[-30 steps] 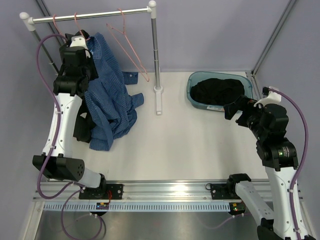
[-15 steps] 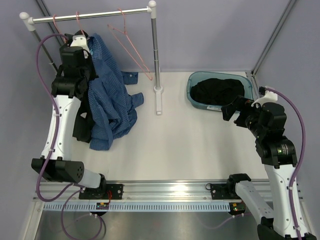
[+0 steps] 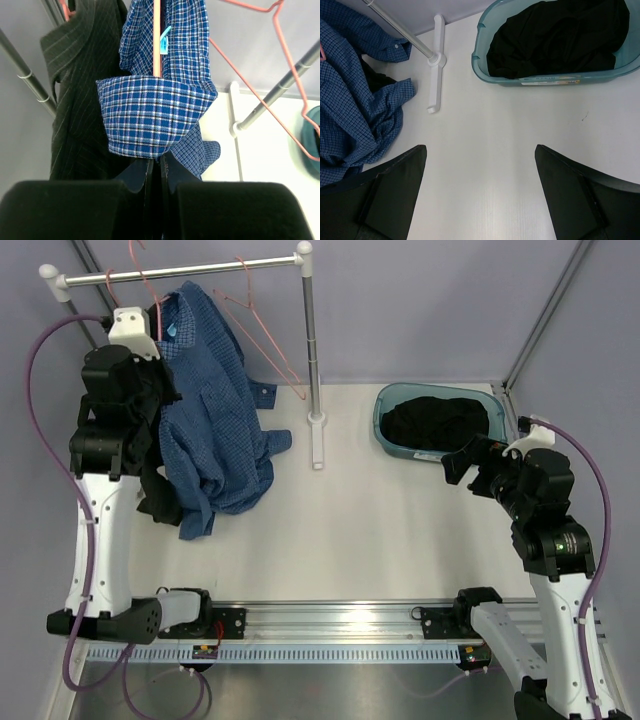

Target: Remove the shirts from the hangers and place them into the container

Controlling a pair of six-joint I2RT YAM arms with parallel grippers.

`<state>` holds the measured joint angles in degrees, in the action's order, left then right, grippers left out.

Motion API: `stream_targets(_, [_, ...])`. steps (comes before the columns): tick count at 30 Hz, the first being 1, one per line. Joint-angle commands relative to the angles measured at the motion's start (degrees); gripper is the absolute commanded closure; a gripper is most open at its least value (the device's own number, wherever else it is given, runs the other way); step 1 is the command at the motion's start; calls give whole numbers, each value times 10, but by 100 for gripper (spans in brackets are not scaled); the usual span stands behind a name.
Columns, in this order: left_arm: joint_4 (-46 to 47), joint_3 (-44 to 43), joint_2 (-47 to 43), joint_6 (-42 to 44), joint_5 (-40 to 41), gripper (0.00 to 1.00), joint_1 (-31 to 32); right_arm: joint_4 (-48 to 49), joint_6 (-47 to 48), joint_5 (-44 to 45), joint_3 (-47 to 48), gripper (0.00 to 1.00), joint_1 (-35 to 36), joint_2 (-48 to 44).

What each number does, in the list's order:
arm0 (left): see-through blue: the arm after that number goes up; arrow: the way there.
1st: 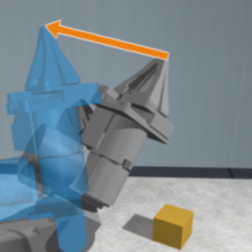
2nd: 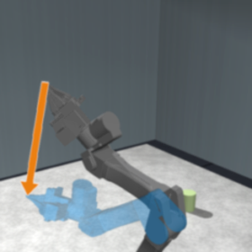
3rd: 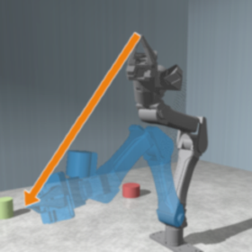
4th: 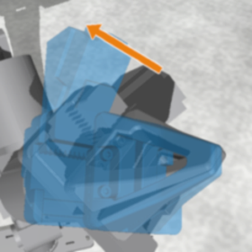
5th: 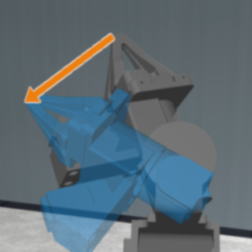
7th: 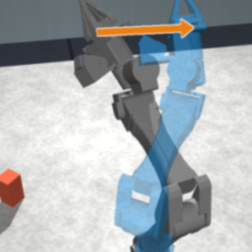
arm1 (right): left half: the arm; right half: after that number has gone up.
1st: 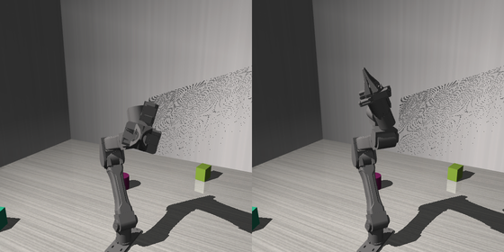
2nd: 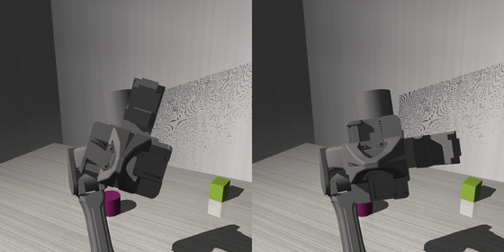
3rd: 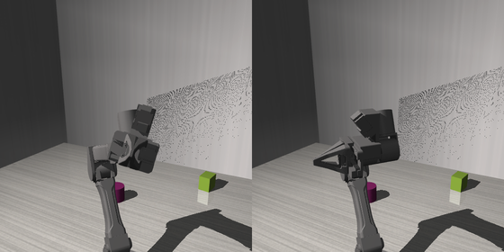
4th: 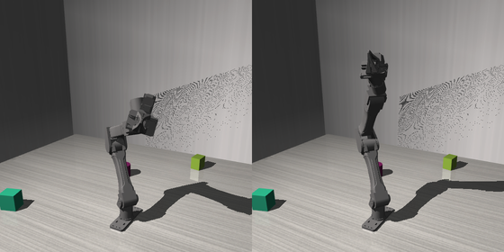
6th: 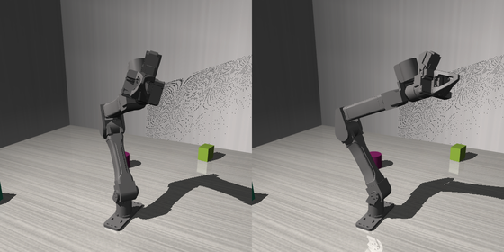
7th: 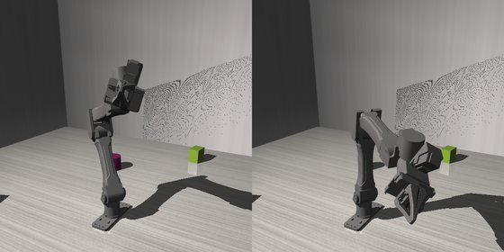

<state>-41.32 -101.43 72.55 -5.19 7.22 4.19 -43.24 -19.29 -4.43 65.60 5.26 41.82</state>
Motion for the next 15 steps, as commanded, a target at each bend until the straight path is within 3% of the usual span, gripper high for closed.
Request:
stream_targets(1, [34, 15, -52, 0, -32, 100, -1, -6, 8, -28, 7, 1, 2, 4])
stream_targets(8, [-2, 165, -187, 32, -125, 100, -1, 1, 3, -30, 17, 1, 1, 13])
stream_targets(15, [-53, 241, -236, 69, -231, 100, -1, -2, 4, -30, 43, 1, 21, 50])
